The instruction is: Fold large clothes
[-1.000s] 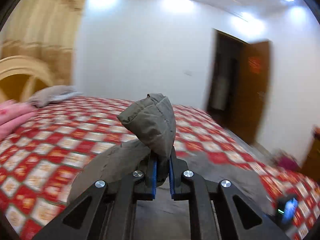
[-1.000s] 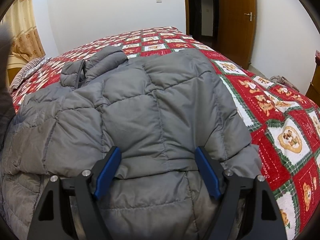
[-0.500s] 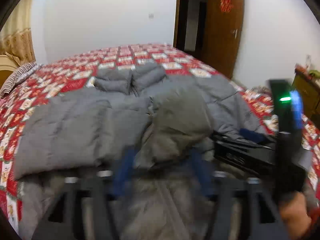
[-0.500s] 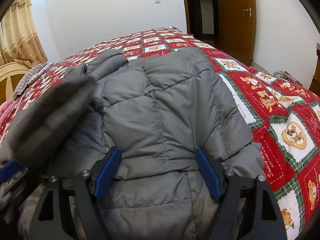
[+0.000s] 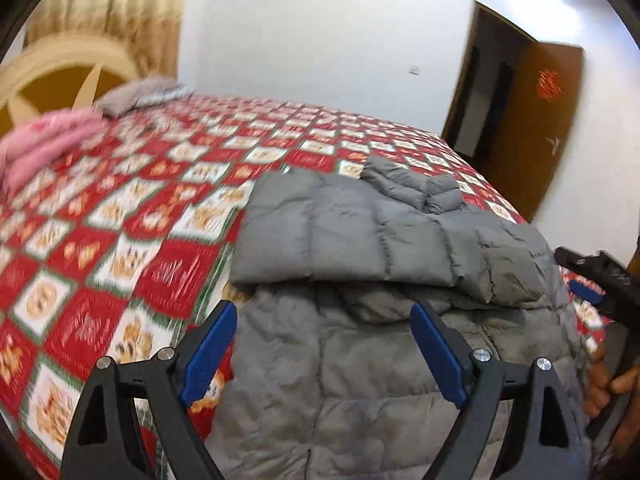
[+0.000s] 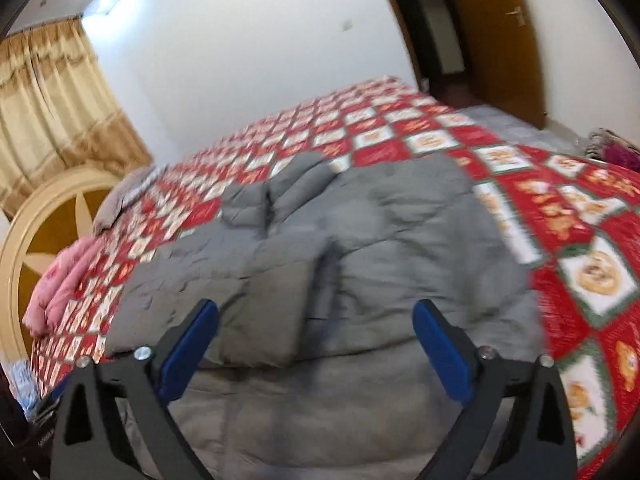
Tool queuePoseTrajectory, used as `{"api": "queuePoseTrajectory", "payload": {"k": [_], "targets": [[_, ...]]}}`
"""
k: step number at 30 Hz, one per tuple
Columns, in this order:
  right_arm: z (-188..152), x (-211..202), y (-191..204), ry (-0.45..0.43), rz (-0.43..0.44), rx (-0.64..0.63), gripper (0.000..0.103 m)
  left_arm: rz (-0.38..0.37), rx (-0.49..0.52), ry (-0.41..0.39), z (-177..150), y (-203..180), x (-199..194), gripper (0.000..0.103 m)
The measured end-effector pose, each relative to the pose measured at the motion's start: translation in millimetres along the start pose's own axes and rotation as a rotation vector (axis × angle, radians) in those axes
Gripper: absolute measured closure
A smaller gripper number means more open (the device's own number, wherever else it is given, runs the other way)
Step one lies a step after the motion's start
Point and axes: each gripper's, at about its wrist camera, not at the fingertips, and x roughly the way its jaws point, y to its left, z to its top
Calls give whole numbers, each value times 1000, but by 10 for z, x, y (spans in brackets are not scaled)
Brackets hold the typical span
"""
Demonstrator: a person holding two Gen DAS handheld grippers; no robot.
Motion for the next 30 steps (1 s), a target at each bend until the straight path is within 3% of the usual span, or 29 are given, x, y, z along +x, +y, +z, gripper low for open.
{"api": "queuePoseTrajectory", "payload": {"k": [2, 3, 4, 5, 7, 12, 17, 19, 25, 30], "targets": [[-9, 277, 105, 82, -41, -5, 7, -16, -33, 2, 18, 55, -42, 14], [-22, 442, 135, 141, -62, -8, 17, -17, -39, -5, 35, 69, -74, 15], [-75, 638, 165, 225, -70, -17, 57, -16, -36, -11, 61, 77, -93, 14], [-97, 711, 188, 256, -57, -26, 77, -8, -26, -17, 98, 106, -125, 14], [-63, 610, 245, 212, -76, -62, 85, 16, -7, -27, 166, 131, -146, 14], [-4, 94, 281, 84, -114, -141, 86, 79, -4, -61, 451, 196, -61, 14], [-61, 223, 65, 123, -177, -171, 86, 119, 11, -43, 692, 20, 339, 14], [-126, 355, -10, 157, -187, -164, 86, 183, 44, -31, 739, -114, 589, 14], [-222, 488, -171, 169, -185, -160, 84, 321, 83, 91, 566, -167, 1277, 14], [-202, 564, -294, 191, -158, -136, 85, 321, 38, 177, 346, 23, 1595, 12]]}}
